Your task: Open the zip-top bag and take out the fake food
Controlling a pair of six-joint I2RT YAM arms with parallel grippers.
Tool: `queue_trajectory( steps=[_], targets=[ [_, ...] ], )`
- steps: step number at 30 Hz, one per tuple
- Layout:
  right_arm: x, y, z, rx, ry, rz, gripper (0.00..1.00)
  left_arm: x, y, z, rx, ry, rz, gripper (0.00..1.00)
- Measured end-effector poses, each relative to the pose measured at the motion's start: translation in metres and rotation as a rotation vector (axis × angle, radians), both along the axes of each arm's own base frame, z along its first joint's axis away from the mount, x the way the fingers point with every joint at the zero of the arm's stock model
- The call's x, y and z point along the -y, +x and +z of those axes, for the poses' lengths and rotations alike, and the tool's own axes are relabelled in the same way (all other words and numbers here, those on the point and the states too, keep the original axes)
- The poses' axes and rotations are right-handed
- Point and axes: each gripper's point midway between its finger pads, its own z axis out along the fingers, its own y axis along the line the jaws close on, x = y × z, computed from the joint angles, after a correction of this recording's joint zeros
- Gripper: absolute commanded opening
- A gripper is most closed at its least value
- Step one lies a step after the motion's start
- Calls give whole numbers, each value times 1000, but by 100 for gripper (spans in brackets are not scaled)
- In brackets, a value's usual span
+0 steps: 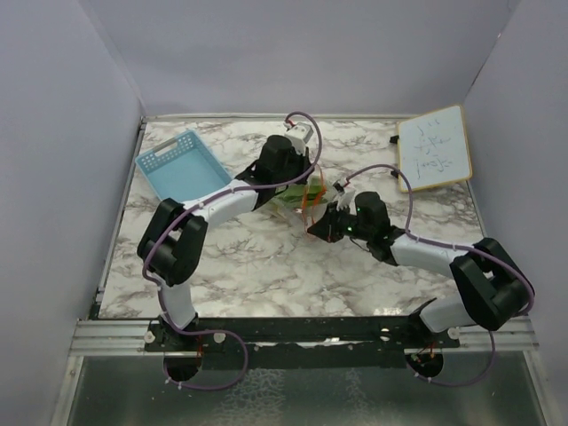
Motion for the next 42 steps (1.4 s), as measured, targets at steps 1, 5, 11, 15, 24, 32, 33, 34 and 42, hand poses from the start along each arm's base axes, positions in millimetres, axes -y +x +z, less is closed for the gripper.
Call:
queue_trajectory(
  steps=[1, 5, 11, 15, 24, 32, 33, 34, 42],
  targets=[
    [4, 5, 0, 2, -19, -37, 2, 7, -1, 0, 8, -8, -9, 0],
    [17, 11, -17, -21, -74, -125, 2, 39, -11, -10, 14, -5, -45, 0],
    [50, 4, -56, -121, -186, -279, 44, 71, -42, -18, 11, 17, -100, 0],
    [72, -4, -37, -97, -167, -381, 59, 60, -49, -24, -6, 20, -76, 0],
    [88, -14, 60, -1, 112, -518, 49, 56, -76, -1, -1, -23, -53, 0],
    [84, -31, 37, -142, 295, -549, 46, 60, -109, 18, 0, -45, -49, 0],
    [82, -29, 30, -166, 287, -551, 45, 59, -113, 20, 2, -45, -50, 0],
    [78, -27, 24, -183, 286, -547, 44, 58, -117, 22, 4, -45, -46, 0],
    [50, -18, 8, -278, 359, -481, 3, 50, -139, 32, 14, -31, -38, 0]
  ],
)
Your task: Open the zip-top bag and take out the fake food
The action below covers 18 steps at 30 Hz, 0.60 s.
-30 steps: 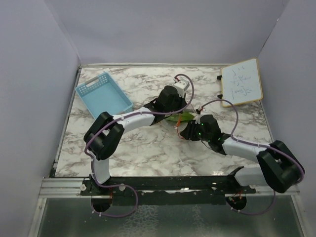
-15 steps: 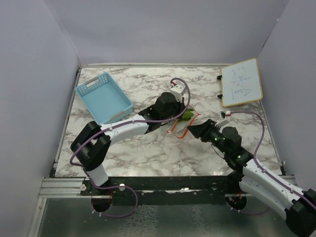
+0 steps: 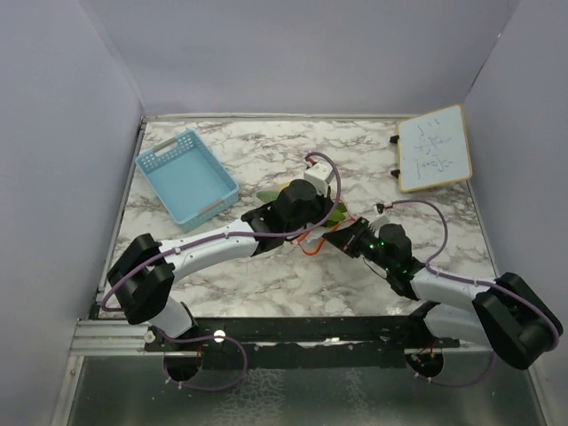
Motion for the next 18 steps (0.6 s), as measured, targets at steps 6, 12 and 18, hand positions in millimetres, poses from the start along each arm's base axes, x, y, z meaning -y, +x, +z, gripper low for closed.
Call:
queue_trajectory(
  steps=[6, 12, 18],
  targets=[
    [6, -3, 35, 83, 55, -19, 2, -7, 0, -6, 6, 36, 30, 0],
    [31, 3, 62, 197, -49, -114, 2, -12, -3, -5, -7, 36, 40, 0],
    [35, 20, 8, 67, -274, -113, 2, -21, -13, 9, -35, -33, 59, 0]
  ],
)
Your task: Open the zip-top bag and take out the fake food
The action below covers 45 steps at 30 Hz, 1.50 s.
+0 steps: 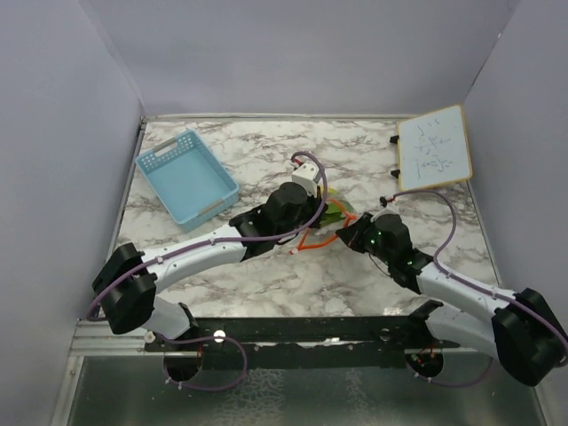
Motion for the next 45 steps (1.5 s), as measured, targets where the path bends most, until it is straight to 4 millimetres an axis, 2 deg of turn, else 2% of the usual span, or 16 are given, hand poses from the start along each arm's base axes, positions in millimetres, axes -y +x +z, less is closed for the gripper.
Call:
queue_trajectory(
  steps=[2, 4, 8, 11, 15, 20, 23, 26, 29, 31, 34, 36, 37, 41, 44, 45],
  targets=[
    [6, -3, -29, -74, -75, -5, 2, 0, -1, 3, -9, -15, 7, 0],
    [10, -5, -41, -108, -113, -3, 2, -3, -1, 2, -16, -11, 16, 0],
    [5, 0, -32, -82, -119, 17, 2, -20, 5, 4, -15, 15, 59, 0],
    [-10, 14, -10, -41, -101, 61, 2, -49, 33, 19, 2, -5, 138, 0],
    [-45, 44, 39, 43, -56, 147, 2, -87, 75, 46, 38, -19, 244, 0],
    [-79, 73, 96, 148, -17, 207, 2, -114, 110, 87, 89, -63, 282, 0],
    [-102, 87, 118, 182, -18, 246, 2, -130, 122, 95, 88, -66, 297, 0],
    [-144, 98, 140, 211, -7, 319, 2, -146, 129, 93, 76, -57, 325, 0],
    [-172, 106, 149, 226, 10, 366, 2, -155, 132, 90, 64, -49, 336, 0],
    [-177, 105, 145, 216, 2, 374, 2, -151, 130, 89, 57, -57, 313, 0],
    [-162, 101, 126, 180, -29, 348, 2, -139, 124, 82, 34, -97, 266, 0],
    [-143, 94, 104, 138, -63, 313, 2, -129, 116, 65, 5, -118, 244, 0],
    [-131, 89, 91, 113, -82, 293, 2, -120, 109, 50, -21, -119, 228, 0],
    [-82, 56, 32, -15, -146, 222, 4, -70, 77, 6, -119, -103, 136, 0],
    [-54, 29, 2, -93, -166, 172, 42, -37, 60, -14, -169, -109, 81, 0],
    [-44, 20, -3, -103, -177, 154, 51, -30, 56, -18, -180, -110, 74, 0]
  ],
)
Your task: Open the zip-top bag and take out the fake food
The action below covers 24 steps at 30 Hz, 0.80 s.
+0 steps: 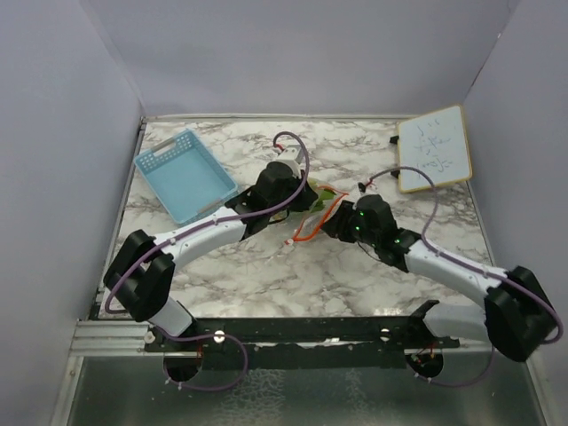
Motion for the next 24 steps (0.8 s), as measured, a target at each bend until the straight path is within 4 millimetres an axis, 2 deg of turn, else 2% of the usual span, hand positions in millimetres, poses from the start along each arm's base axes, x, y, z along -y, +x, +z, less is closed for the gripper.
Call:
queue_trajectory(
  steps=[1, 3, 6, 7, 9, 11, 13, 17, 19, 24],
  targets=[
    [12, -9, -1, 0, 0, -30, 54, 7, -4, -4, -10, -4, -6, 0],
    [28, -21, 9, 37, 7, -66, 53, 16, -8, -9, -22, -12, -11, 0],
    [45, -27, 47, 143, 63, -121, 42, 27, -12, -11, -29, -30, -12, 0],
    [47, -27, 63, 177, 97, -135, 35, 29, -13, -12, -31, -35, -12, 0],
    [49, -29, 81, 207, 159, -156, 20, 35, -13, -13, -35, -53, -7, 0],
    [45, -28, 87, 215, 226, -171, 4, 38, -13, -12, -39, -78, 7, 0],
    [42, -28, 81, 197, 282, -185, 2, 38, -14, -14, -37, -87, 17, 0],
    [33, -26, 36, 79, 305, -214, 2, 37, -17, -20, -46, -91, 43, 0],
    [27, -22, 23, 40, 307, -216, 2, 34, -18, -19, -41, -88, 52, 0],
    [5, -6, 19, 5, 353, -202, 2, 29, -18, -1, -6, -110, 62, 0]
  ],
)
